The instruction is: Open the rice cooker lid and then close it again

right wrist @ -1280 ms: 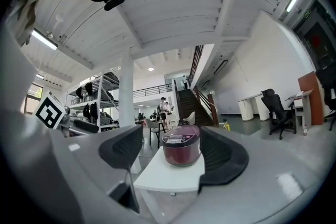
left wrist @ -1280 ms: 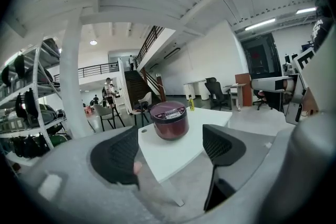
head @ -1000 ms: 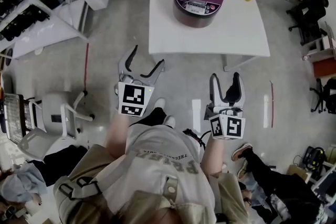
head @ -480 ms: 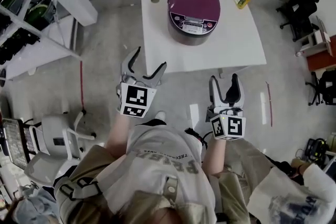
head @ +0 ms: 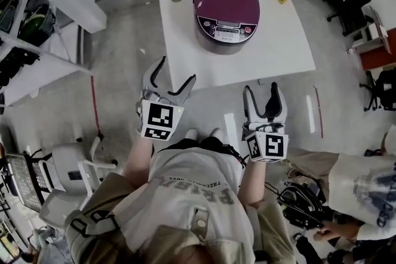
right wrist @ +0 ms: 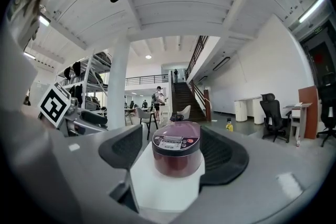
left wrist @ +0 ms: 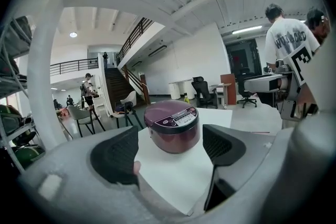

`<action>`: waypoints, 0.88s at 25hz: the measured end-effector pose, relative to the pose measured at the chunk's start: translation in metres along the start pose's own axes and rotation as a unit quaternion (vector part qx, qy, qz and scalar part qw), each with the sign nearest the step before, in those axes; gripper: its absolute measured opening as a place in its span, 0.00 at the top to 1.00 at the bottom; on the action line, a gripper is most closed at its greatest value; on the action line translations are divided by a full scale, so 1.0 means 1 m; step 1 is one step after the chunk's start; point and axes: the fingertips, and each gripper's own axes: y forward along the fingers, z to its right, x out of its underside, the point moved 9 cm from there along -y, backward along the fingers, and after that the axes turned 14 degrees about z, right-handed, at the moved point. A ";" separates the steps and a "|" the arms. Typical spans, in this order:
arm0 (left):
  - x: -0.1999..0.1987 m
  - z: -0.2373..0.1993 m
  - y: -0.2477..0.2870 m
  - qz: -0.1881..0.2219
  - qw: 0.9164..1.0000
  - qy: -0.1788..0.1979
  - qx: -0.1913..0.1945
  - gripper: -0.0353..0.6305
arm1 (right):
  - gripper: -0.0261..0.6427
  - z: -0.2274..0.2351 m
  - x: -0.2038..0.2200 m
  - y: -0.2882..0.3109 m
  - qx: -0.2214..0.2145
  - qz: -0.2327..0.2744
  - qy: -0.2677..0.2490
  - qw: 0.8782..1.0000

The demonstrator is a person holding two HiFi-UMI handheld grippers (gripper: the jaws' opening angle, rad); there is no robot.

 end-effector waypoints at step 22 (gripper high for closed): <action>-0.010 0.019 0.107 -0.023 0.997 0.000 -0.067 0.35 | 0.49 0.099 0.016 0.102 -0.094 -0.007 0.011 0.995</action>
